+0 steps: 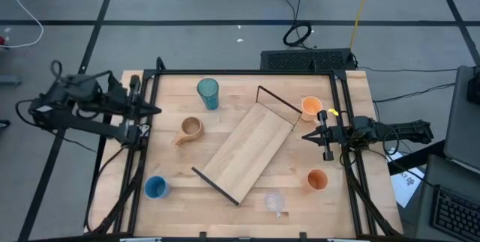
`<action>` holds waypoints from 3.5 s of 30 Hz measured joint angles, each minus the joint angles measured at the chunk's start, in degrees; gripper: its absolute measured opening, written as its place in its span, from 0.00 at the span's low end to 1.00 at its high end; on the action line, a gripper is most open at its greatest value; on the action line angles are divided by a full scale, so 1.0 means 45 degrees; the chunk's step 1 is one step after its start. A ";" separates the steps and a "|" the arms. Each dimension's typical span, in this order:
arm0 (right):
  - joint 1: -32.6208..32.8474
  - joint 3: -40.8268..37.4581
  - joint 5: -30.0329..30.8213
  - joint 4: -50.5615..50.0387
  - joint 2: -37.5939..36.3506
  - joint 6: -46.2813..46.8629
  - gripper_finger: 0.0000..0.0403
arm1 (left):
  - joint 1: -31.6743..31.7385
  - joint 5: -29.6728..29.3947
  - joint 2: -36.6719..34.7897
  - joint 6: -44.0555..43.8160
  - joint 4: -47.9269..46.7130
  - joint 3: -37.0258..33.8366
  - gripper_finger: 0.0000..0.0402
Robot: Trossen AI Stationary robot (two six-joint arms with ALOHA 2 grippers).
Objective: Stack small to large cups/mugs on shelf
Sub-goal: Put the top blue cup on the shelf
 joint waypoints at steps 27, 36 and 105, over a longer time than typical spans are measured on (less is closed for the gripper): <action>0.0002 0.0000 0.0006 0.0195 0.0000 0.2937 0.00 | 0.0005 -0.0160 0.4683 0.0750 -0.7494 0.8321 0.01; 0.0002 0.0771 0.0644 0.0752 0.0520 0.4245 0.00 | 0.0000 -0.0170 0.4683 0.1110 -0.7460 0.8311 0.01; 0.0603 1.6014 0.3024 -0.6375 1.3173 0.3748 0.00 | -0.2778 -0.3452 0.5805 -0.0643 -0.6984 0.4800 0.37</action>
